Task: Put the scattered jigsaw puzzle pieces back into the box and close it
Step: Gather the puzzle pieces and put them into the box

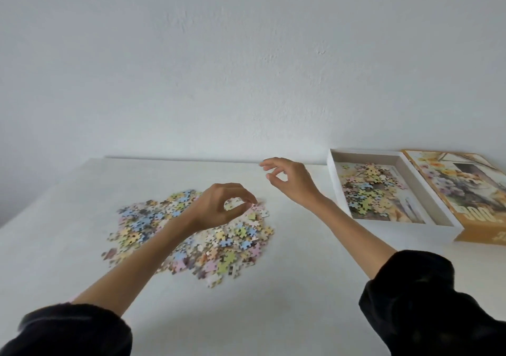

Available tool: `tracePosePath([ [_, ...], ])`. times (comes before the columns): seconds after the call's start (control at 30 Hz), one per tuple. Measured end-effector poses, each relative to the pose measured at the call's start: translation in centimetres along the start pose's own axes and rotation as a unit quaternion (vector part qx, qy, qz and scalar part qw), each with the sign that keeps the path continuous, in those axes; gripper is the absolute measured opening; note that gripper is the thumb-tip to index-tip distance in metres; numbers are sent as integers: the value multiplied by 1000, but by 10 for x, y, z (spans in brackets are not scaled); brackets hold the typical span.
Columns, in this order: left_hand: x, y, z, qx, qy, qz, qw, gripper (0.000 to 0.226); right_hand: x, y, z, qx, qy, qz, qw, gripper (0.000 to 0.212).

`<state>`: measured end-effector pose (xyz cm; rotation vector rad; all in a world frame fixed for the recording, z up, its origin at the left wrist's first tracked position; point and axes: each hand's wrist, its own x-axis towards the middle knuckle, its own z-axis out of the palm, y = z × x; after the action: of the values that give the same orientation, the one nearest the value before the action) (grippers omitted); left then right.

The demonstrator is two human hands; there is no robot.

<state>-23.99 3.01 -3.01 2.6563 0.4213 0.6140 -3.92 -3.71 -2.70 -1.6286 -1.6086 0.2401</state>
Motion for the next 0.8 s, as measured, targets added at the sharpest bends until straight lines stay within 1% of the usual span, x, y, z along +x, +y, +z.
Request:
tracePosePath([
  [0.07, -29, -19, -11, 26, -2, -25, 999, 34, -13, -11, 29, 2, -26, 1, 1000, 29],
  [0.1, -44, -31, -15, 37, -1, -33, 999, 35, -23, -15, 43, -4, -51, 5, 999, 37],
  [0.2, -91, -64, -24, 71, -6, -76, 995, 51, -56, -21, 79, -75, -152, 39, 985, 83],
  [0.23, -104, -73, -24, 89, -12, -95, 991, 59, -66, -19, 86, -104, -174, 48, 978, 95],
  [0.27, -116, -79, -24, 109, -18, -114, 987, 66, -75, -17, 91, -130, -187, 52, 972, 102],
  [0.37, -142, -93, -22, 147, -51, -152, 976, 86, -85, -18, 103, -181, -216, 49, 958, 107],
  [0.47, -148, -100, -19, 144, -97, -165, 971, 102, -87, -23, 104, -212, -249, 43, 944, 108],
  [0.6, -139, -106, -20, 107, -157, -142, 971, 115, -85, -29, 109, -228, -264, 37, 936, 112],
  [0.7, -130, -104, -22, 100, -216, -130, 962, 121, -82, -33, 115, -224, -259, 41, 939, 113],
  [0.8, -125, -103, -22, 114, -224, -120, 960, 122, -77, -34, 121, -219, -244, 41, 944, 108],
])
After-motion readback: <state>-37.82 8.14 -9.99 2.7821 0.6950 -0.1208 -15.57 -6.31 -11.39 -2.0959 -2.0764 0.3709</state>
